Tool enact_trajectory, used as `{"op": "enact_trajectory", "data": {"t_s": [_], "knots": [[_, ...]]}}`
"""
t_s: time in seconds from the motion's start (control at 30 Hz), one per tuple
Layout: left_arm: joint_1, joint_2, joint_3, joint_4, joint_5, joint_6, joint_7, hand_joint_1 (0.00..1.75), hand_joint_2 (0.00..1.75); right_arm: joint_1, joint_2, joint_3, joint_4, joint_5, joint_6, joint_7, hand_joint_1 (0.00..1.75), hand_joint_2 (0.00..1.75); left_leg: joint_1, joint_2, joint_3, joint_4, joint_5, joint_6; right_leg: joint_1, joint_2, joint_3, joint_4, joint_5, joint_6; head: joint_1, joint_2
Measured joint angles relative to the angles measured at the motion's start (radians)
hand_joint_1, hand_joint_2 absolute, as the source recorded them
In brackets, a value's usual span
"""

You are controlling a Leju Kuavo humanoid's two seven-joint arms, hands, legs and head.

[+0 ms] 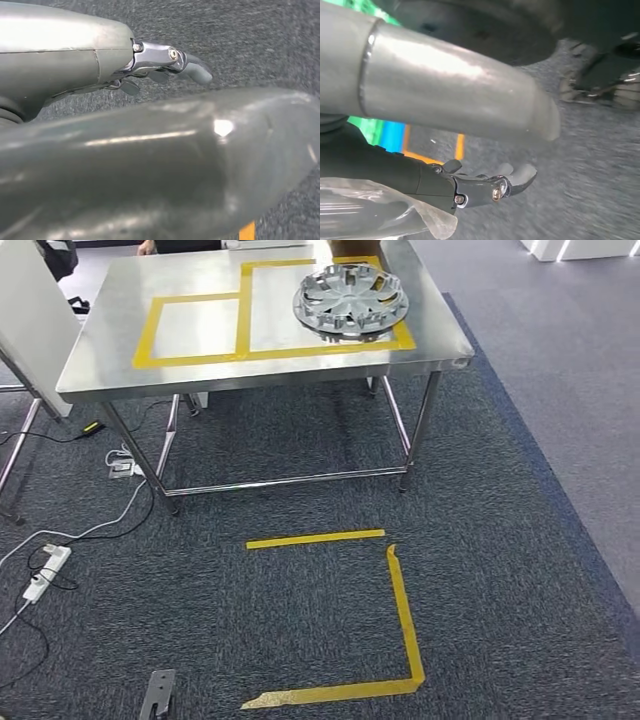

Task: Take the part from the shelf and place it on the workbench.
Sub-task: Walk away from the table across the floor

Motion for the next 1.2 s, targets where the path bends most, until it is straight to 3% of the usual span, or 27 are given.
{"op": "enact_trajectory", "data": {"t_s": [0.07,0.13,0.17,0.2,0.23,0.3,0.33,0.4,0.47,0.5,0.53,0.6,0.67,0.7,0.73,0.77,0.83,0.87,0.9,0.97,1.03,1.1,1.17,1.2], "knots": [[0.0,-0.002,0.0,0.0,0.0,0.0,0.002,0.0,0.0,-0.001,-0.001,-0.003,0.0,0.0,0.005,0.013,0.0,0.0,0.007,-0.055,-0.033,0.09,-0.061,-0.012,-0.004,0.022,-0.005,-0.002,0.009,-0.012,-0.001,0.0],[0.004,-0.005,0.0,0.001,0.0,0.0,0.003,0.0,0.0,-0.002,-0.003,-0.004,0.001,0.001,0.01,0.022,0.0,0.0,0.011,-0.078,-0.086,0.222,-0.124,-0.016,-0.003,0.049,-0.015,0.0,0.016,-0.017,-0.001,0.0],[0.005,-0.007,0.001,0.002,0.0,0.0,0.004,0.0,0.0,-0.002,-0.004,-0.004,0.001,0.001,0.012,0.025,0.0,0.0,0.012,-0.081,-0.101,0.26,-0.133,-0.016,-0.003,0.064,-0.019,0.002,0.019,-0.017,-0.001,0.0],[0.005,-0.008,0.001,0.002,0.0,-0.001,0.006,0.0,0.0,0.0,-0.006,-0.004,0.001,0.001,0.014,0.027,0.0,0.0,0.012,-0.082,-0.101,0.263,-0.121,-0.015,-0.003,0.078,-0.023,0.004,0.021,-0.016,-0.001,0.0],[0.004,-0.009,0.001,0.002,0.001,-0.002,0.007,0.0,0.0,0.001,-0.008,-0.004,0.001,0.002,0.014,0.029,0.0,0.0,0.012,-0.087,-0.083,0.227,-0.092,-0.012,-0.003,0.093,-0.026,0.006,0.024,-0.014,-0.001,0.0],[0.003,-0.011,0.002,0.002,0.001,-0.008,0.014,0.0,0.0,0.001,-0.011,-0.004,0.001,0.008,0.015,0.032,0.0,0.0,0.015,-0.124,-0.023,0.097,-0.024,-0.005,-0.003,0.119,-0.032,0.012,0.027,-0.007,0.0,0.0],[0.002,-0.012,0.003,0.002,0.001,-0.01,0.017,0.0,0.0,0.0,-0.012,-0.004,0.001,0.011,0.015,0.033,0.0,0.0,0.016,-0.144,0.001,0.041,-0.005,-0.001,-0.002,0.132,-0.037,0.016,0.03,-0.003,0.0,0.0],[0.001,-0.016,0.004,0.002,-0.001,-0.013,0.019,0.0,0.0,-0.001,-0.017,-0.004,0.001,0.014,0.01,0.033,0.0,0.0,0.016,-0.163,0.015,-0.002,-0.001,0.003,-0.003,0.154,-0.052,0.021,0.037,0.01,0.0,0.0],[0.001,-0.021,0.004,0.002,-0.005,-0.014,0.018,0.0,0.0,0.005,-0.026,-0.007,0.001,0.013,0.0,0.032,0.0,0.0,0.016,-0.144,0.011,-0.008,0.006,0.013,-0.007,0.162,-0.067,0.022,0.043,0.024,0.0,0.0],[0.0,-0.025,0.004,0.002,-0.006,-0.015,0.017,0.0,0.0,0.008,-0.031,-0.01,0.001,0.011,-0.005,0.031,0.0,0.0,0.017,-0.133,0.009,-0.011,0.011,0.018,-0.007,0.147,-0.075,0.032,0.035,0.029,0.002,0.0],[0.001,-0.027,0.004,0.002,-0.007,-0.015,0.016,0.0,0.0,0.01,-0.035,-0.012,0.002,0.01,-0.007,0.03,0.0,0.0,0.018,-0.121,0.007,-0.014,0.016,0.024,-0.006,0.123,-0.09,0.059,0.014,0.035,0.006,0.0],[0.004,-0.03,0.004,0.002,-0.008,-0.015,0.015,0.0,0.0,0.007,-0.04,-0.016,0.002,0.008,-0.009,0.03,0.0,0.0,0.018,-0.093,-0.001,-0.016,0.021,0.031,-0.008,0.072,-0.14,0.176,-0.061,0.045,0.013,0.0],[0.008,-0.031,0.004,0.003,-0.008,-0.015,0.015,0.0,0.0,0.005,-0.044,-0.019,0.002,0.008,-0.01,0.029,0.0,0.0,0.017,-0.06,-0.009,-0.015,0.024,0.032,-0.012,0.058,-0.185,0.293,-0.114,0.055,0.014,0.0],[0.008,-0.031,0.004,0.003,-0.008,-0.016,0.016,0.0,0.0,0.006,-0.045,-0.02,0.002,0.007,-0.011,0.029,0.0,0.0,0.017,-0.046,-0.011,-0.015,0.025,0.031,-0.014,0.055,-0.183,0.306,-0.114,0.058,0.014,0.0],[0.008,-0.032,0.004,0.004,-0.008,-0.017,0.019,0.0,0.0,0.007,-0.047,-0.02,0.002,0.007,-0.014,0.032,0.0,0.0,0.017,-0.033,-0.012,-0.015,0.026,0.031,-0.015,0.049,-0.158,0.276,-0.096,0.059,0.015,0.0],[0.007,-0.032,0.004,0.004,-0.008,-0.019,0.024,0.0,0.0,0.009,-0.049,-0.021,0.002,0.007,-0.017,0.038,0.0,0.0,0.017,-0.021,-0.012,-0.015,0.026,0.029,-0.016,0.038,-0.116,0.212,-0.067,0.059,0.015,0.0],[0.005,-0.032,0.004,0.005,-0.013,-0.025,0.038,0.0,0.0,0.008,-0.052,-0.024,0.002,0.004,-0.023,0.06,0.0,0.0,0.013,0.0,-0.01,-0.012,0.024,0.022,-0.013,-0.007,-0.03,0.071,-0.024,0.052,0.015,0.0],[0.004,-0.032,0.003,0.005,-0.015,-0.027,0.042,0.0,0.0,0.006,-0.054,-0.027,0.002,0.001,-0.024,0.073,0.0,0.0,0.01,0.01,-0.01,-0.011,0.024,0.016,-0.01,-0.023,-0.006,0.029,-0.015,0.045,0.013,0.0],[0.004,-0.032,0.003,0.006,-0.018,-0.028,0.043,0.0,0.0,0.006,-0.056,-0.032,0.002,-0.003,-0.024,0.088,0.0,0.0,0.007,0.02,-0.01,-0.009,0.024,0.01,-0.007,-0.029,0.001,0.013,-0.015,0.037,0.012,0.0],[0.005,-0.032,0.003,0.006,-0.022,-0.026,0.036,0.0,0.0,0.011,-0.057,-0.043,0.004,-0.011,-0.023,0.117,0.0,0.0,0.007,0.036,-0.008,-0.008,0.023,-0.001,-0.006,-0.009,-0.004,0.011,-0.01,0.021,0.01,0.0],[0.006,-0.033,0.002,0.007,-0.026,-0.022,0.02,0.0,0.0,0.019,-0.057,-0.053,0.005,-0.016,-0.021,0.142,0.0,0.0,0.012,0.0,-0.015,0.021,-0.004,-0.013,-0.01,0.011,-0.005,0.008,-0.004,0.008,0.007,0.0],[0.01,-0.032,0.002,0.007,-0.029,-0.018,0.005,0.0,0.0,0.02,-0.056,-0.06,0.005,-0.018,-0.019,0.154,0.0,0.0,0.017,-0.058,-0.051,0.117,-0.067,-0.022,-0.012,0.033,-0.007,0.006,0.002,-0.004,0.002,0.0],[0.017,-0.028,0.002,0.008,-0.034,-0.015,-0.005,0.0,0.0,0.018,-0.053,-0.067,0.005,-0.026,-0.01,0.146,0.0,0.0,0.018,-0.079,-0.099,0.234,-0.117,-0.024,-0.01,0.063,-0.013,0.008,0.007,-0.01,0.0,0.0],[0.02,-0.025,0.001,0.008,-0.037,-0.015,-0.011,0.0,0.0,0.019,-0.052,-0.072,0.005,-0.033,-0.003,0.136,0.0,0.0,0.018,-0.082,-0.11,0.259,-0.116,-0.023,-0.009,0.078,-0.014,0.009,0.008,-0.011,0.0,0.0]]}}
